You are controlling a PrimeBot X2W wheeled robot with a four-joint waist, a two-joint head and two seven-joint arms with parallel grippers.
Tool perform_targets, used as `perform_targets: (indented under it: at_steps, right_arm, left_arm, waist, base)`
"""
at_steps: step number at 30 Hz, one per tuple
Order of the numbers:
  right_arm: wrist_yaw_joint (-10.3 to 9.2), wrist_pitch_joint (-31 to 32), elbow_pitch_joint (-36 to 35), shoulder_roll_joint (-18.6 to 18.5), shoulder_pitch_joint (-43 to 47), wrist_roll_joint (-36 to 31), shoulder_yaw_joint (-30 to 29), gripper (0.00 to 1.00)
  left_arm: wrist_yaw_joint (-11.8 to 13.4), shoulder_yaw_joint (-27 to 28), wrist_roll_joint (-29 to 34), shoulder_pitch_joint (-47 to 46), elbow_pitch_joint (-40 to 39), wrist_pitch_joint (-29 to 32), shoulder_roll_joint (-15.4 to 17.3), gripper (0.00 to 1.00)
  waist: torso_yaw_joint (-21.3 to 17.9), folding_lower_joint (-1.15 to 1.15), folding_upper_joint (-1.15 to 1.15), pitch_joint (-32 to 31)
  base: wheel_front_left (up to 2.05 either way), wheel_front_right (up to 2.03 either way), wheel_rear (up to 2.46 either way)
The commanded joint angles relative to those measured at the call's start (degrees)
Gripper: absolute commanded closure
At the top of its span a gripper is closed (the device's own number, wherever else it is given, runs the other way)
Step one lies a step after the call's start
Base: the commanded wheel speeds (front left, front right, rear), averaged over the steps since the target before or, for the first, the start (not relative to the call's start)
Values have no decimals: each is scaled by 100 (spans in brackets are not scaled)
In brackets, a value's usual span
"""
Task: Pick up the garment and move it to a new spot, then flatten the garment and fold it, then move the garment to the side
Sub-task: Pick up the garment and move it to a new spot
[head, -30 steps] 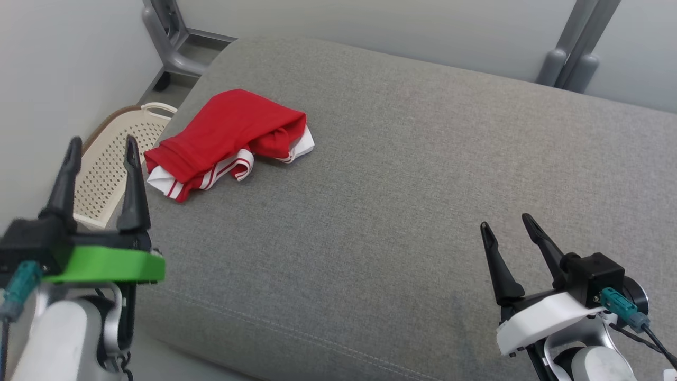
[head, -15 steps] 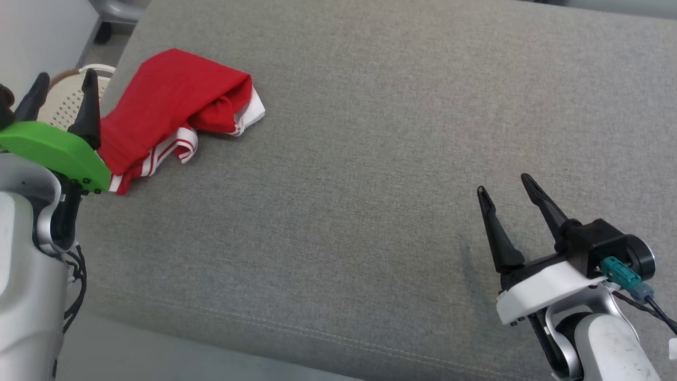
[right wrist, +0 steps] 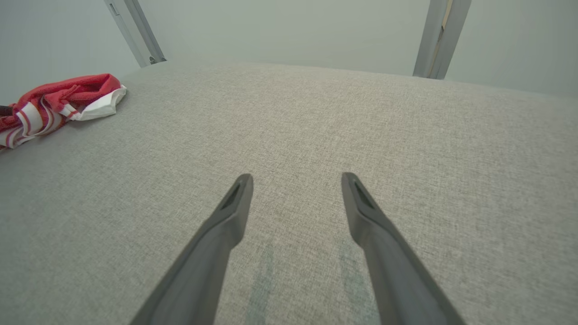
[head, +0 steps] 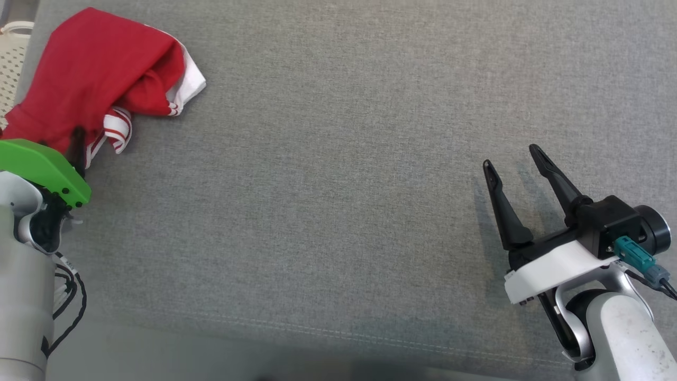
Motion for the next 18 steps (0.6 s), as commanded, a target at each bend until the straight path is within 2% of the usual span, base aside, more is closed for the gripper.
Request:
perform_targets:
  at_steps: [1,5,6,8,13,14,18]
  right_arm:
    - [-8,26,-38,-40,-65,-4,-4,0]
    - [-8,33,-67,-58,-62,18,-30,0]
    - [-8,35,-67,-59,-50,28,-33,0]
    - [-8,48,-68,-58,-31,40,-42,0]
    - [-8,51,-25,-5,27,64,-58,0]
    - [-8,37,10,21,55,82,-47,0]
    - [-8,-36,120,80,98,130,-4,0]
  left_arm:
    - [-32,47,-95,-147,176,3,15,0]
    - [-39,115,-226,-262,543,9,-30,0]
    - [-43,135,-276,-298,641,34,-55,36]
    - [-65,120,-332,-357,769,23,-41,100]
    - [-82,14,-246,-579,795,-342,110,100]
    - [-87,-73,-103,-697,710,-624,240,100]
    - [-79,-237,142,-909,497,-1078,449,100]
  waist:
    - [-147,-1,0,182]
    - [-163,-1,0,219]
    - [-166,-1,0,221]
    - [-166,-1,0,217]
    - [-95,-1,0,74]
    - [-58,-1,0,-32]
    - [-10,-1,0,-330]
  base:
    - [0,0,0]
    - [0,0,0]
    - [0,0,0]
    - [0,0,0]
    - [0,0,0]
    - [0,0,0]
    - [0,0,0]
